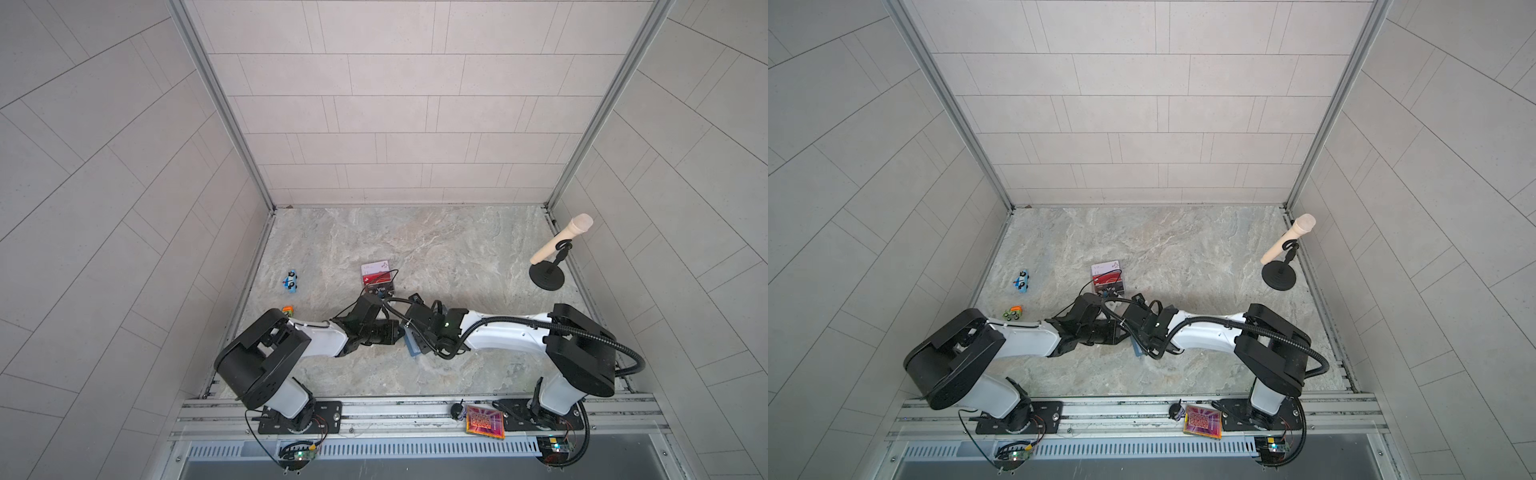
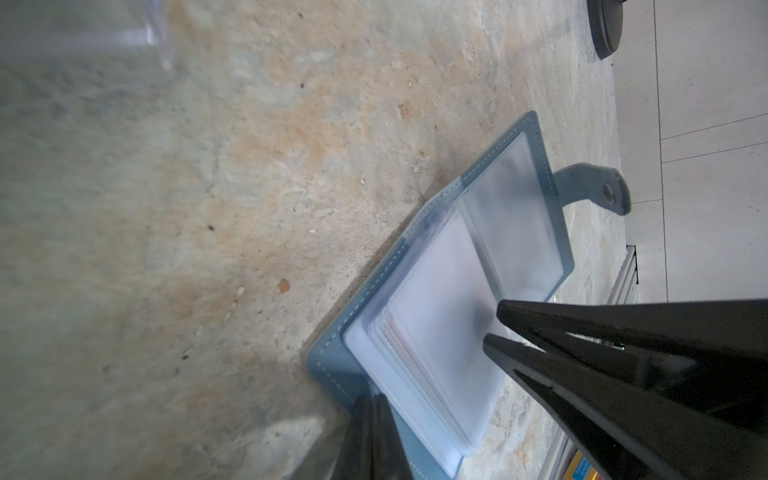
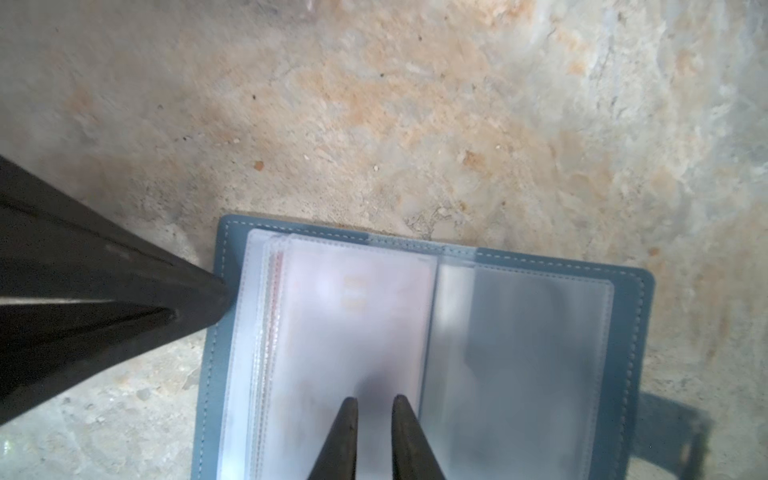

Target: Take the credit cards out of the card holder

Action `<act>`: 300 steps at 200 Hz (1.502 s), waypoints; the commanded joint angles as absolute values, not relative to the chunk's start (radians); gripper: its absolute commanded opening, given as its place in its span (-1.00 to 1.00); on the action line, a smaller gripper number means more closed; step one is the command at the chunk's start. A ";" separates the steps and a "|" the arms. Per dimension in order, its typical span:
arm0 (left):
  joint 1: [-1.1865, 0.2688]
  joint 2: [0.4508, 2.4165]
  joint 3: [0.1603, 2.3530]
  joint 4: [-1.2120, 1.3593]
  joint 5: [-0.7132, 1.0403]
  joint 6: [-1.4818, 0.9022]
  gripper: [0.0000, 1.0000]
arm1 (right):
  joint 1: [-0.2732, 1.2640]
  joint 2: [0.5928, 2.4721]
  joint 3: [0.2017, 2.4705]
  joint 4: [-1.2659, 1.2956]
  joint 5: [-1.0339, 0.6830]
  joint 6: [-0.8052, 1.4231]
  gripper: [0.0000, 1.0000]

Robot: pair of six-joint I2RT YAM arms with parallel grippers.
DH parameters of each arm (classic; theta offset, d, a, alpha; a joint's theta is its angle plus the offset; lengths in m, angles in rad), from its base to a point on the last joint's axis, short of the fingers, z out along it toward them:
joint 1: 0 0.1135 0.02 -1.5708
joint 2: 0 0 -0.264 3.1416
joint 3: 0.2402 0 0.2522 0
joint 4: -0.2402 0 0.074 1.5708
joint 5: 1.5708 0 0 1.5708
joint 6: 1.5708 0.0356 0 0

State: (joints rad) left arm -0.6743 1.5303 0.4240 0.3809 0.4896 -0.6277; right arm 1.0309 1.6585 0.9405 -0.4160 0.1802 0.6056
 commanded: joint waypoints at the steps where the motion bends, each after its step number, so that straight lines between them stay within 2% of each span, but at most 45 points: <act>1: -0.672 1.557 0.407 0.318 0.463 -0.609 -0.98 | 1.030 1.607 0.922 -0.392 0.135 0.579 -0.37; 19: -0.672 1.559 0.408 0.320 0.463 -0.609 -0.98 | 1.031 1.594 0.911 -0.358 0.087 0.560 -0.13; 36: -0.672 1.559 0.408 0.321 0.465 -0.611 -0.98 | 1.031 1.606 0.918 -0.357 0.072 0.553 -0.04; 84: -0.672 1.550 0.406 0.313 0.463 -0.609 -0.98 | 1.030 1.673 0.927 -0.364 0.085 0.564 0.00; 142: -0.672 1.550 0.414 0.303 0.462 -0.608 -0.98 | 1.023 1.671 0.908 -0.358 0.109 0.580 -0.33; 232: -0.672 1.549 0.432 0.280 0.463 -0.601 -0.98 | 0.978 1.636 0.886 -0.360 0.122 0.573 -0.72; 300: -0.672 1.560 0.437 0.281 0.464 -0.602 -0.98 | 0.952 1.597 0.891 -0.416 0.180 0.582 -0.75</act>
State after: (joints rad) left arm -0.6743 1.5307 0.4377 0.3542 0.4900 -0.6197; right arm 0.9703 1.6421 0.9077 -0.3645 0.1291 0.5724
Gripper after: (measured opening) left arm 0.044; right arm 0.126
